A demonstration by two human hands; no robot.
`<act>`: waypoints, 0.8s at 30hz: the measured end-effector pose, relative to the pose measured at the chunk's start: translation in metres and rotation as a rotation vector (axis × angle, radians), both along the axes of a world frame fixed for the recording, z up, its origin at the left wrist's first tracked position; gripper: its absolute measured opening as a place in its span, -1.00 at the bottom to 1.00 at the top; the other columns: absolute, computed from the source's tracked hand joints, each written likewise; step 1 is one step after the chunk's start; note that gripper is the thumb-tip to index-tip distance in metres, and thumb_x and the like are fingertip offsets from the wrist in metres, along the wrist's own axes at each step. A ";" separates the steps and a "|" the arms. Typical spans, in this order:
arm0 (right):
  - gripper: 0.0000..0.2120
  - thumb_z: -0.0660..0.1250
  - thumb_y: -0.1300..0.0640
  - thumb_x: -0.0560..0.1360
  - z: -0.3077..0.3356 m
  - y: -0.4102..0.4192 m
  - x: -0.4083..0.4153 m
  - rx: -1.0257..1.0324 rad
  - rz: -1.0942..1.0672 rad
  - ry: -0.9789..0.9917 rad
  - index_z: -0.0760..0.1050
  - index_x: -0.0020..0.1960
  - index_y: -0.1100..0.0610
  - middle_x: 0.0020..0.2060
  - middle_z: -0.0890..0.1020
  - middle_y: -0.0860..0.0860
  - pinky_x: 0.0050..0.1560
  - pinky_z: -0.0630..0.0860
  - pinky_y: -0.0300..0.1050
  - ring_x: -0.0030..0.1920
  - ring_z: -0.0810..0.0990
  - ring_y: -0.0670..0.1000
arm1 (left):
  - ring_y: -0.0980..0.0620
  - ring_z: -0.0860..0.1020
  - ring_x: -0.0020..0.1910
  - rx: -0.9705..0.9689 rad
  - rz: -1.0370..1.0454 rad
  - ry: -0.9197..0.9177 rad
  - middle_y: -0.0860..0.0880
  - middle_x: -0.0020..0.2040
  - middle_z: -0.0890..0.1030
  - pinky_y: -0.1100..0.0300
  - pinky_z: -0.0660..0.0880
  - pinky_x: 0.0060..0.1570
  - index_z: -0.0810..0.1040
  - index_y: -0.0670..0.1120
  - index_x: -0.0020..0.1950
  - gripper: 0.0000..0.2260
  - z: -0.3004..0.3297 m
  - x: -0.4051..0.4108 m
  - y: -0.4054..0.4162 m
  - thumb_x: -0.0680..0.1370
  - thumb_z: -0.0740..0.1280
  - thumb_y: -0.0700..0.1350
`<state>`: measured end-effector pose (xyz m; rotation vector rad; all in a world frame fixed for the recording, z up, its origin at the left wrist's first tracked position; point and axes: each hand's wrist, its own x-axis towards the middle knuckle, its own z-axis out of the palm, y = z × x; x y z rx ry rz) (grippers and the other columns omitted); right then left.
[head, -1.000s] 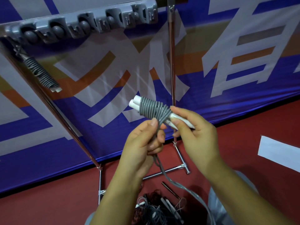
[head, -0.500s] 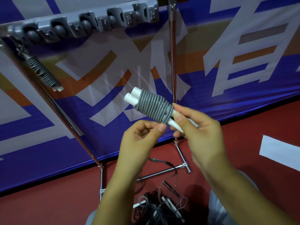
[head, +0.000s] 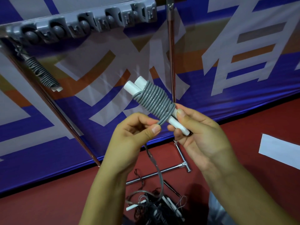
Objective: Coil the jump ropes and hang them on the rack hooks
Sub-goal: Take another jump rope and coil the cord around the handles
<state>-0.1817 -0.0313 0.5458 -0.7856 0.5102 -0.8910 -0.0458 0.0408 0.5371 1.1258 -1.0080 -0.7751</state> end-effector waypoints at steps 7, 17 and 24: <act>-0.76 0.32 0.19 0.31 0.002 -0.002 -0.002 0.090 0.254 0.026 0.58 -0.06 0.25 -0.32 0.65 0.07 -0.56 0.41 -0.40 -0.45 0.57 -0.10 | 0.11 0.61 -0.11 -0.080 -0.149 0.064 0.03 -0.10 0.66 0.28 0.52 -0.06 0.55 -0.12 0.08 -0.53 -0.010 0.007 -0.008 0.25 0.59 -0.02; -0.76 0.26 -0.05 0.54 -0.019 -0.009 0.008 -0.394 0.065 0.398 0.51 -0.14 0.12 -0.26 0.58 0.10 -0.16 0.61 0.15 -0.25 0.54 0.02 | 0.16 0.59 -0.23 -0.015 0.089 0.080 0.00 -0.17 0.62 0.36 0.50 -0.24 0.50 -0.17 0.04 -0.61 -0.005 -0.004 -0.009 0.28 0.55 -0.27; -0.60 0.37 0.20 0.45 -0.036 -0.001 0.007 -0.882 -0.027 0.484 0.31 0.07 -0.23 0.06 0.59 -0.10 0.01 0.56 -0.19 0.03 0.61 -0.13 | 0.19 0.46 -0.48 -0.022 0.294 0.107 0.02 -0.33 0.52 0.33 0.37 -0.48 0.37 -0.14 -0.08 -0.62 -0.009 -0.015 -0.015 0.28 0.52 -0.19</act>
